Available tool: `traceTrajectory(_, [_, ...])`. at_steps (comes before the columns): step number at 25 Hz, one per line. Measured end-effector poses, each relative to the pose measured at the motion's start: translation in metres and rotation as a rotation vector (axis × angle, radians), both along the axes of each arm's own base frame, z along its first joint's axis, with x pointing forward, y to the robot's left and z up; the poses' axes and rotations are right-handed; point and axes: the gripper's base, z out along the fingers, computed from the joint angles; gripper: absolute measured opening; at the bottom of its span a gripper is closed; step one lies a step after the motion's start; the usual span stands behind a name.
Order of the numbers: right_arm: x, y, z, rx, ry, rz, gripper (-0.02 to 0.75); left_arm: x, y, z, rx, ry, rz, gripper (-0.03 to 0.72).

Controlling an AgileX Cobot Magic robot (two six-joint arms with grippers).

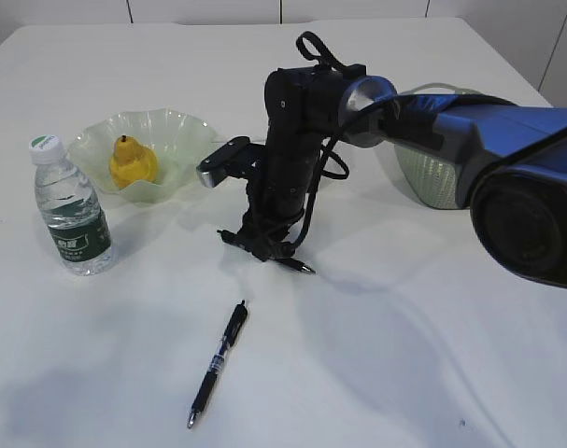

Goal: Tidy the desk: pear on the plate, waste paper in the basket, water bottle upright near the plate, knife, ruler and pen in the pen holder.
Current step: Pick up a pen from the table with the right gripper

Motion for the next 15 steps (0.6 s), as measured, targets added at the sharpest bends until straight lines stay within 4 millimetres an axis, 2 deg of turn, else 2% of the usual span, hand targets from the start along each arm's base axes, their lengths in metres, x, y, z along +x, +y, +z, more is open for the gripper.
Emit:
traceTrajectory(12, [0.0026, -0.0042, -0.0017, -0.054, -0.032, 0.035, 0.238, 0.0, -0.0002, 0.0, -0.002, 0.0, 0.0, 0.286])
traceTrajectory(15, [0.0026, -0.0043, -0.0017, -0.055, -0.034, 0.047, 0.191, 0.0, -0.0002, 0.0, -0.002, 0.0, 0.0, 0.286])
